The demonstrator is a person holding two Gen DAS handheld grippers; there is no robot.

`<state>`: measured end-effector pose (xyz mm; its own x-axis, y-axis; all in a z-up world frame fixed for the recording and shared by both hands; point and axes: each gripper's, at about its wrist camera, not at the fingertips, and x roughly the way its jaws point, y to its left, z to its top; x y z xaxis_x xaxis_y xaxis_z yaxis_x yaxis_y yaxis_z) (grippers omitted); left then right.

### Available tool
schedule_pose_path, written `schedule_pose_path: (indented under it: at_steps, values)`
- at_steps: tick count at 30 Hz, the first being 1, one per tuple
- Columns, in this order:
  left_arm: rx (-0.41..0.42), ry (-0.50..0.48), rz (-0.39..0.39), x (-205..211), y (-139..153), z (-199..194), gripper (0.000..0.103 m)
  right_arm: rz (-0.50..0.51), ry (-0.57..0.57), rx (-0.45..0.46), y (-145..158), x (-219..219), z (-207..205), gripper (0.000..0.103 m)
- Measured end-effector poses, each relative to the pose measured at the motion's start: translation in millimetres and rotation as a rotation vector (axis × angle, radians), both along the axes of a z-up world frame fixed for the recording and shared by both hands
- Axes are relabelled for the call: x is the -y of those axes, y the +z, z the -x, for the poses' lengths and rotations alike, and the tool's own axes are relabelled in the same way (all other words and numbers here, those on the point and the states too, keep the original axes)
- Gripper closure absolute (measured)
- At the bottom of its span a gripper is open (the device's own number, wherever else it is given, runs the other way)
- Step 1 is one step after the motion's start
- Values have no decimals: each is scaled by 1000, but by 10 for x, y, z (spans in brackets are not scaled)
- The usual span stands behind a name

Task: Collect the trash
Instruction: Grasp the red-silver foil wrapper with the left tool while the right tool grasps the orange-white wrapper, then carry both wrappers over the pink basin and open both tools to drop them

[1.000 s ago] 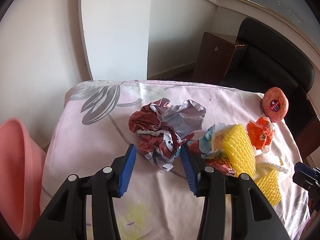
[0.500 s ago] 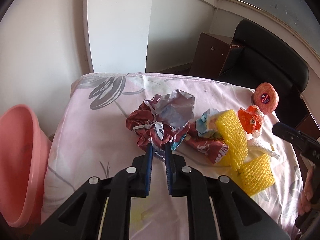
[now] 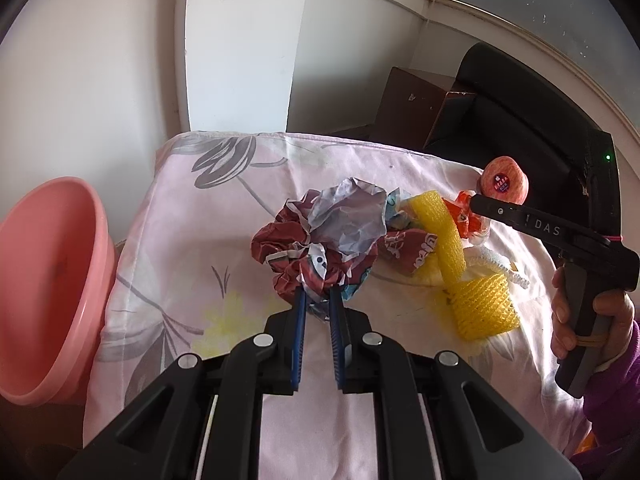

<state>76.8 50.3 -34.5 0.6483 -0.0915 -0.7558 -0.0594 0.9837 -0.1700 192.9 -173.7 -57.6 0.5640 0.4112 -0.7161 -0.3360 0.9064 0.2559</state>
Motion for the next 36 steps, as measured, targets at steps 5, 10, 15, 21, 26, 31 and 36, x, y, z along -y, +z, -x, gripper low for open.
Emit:
schedule_pose_path:
  at_steps: [5, 10, 15, 21, 26, 31, 36]
  values:
    - [-3, 6, 7, -7, 4, 50, 93, -5, 10, -4, -20, -7, 35, 57]
    - [8, 17, 13, -32, 39, 115, 92, -4, 5, -13, -42, 0, 108, 74]
    - [26, 29, 20, -52, 98, 171, 92, -28, -20, 26, 77, 49, 269, 75]
    - [57, 32, 27, -69, 185, 258, 93, -53, -28, 98, 368, 75, 508, 75]
    - [90, 40, 1, -59, 295, 380, 92, -53, -3, 118, 476, -32, 686, 75]
    - [110, 59, -28, -65, 385, 491, 92, -43, 28, 143, 544, -190, 850, 75]
    - [120, 95, -37, -164, 425, 600, 92, -37, 77, 168, 658, -390, 970, 75]
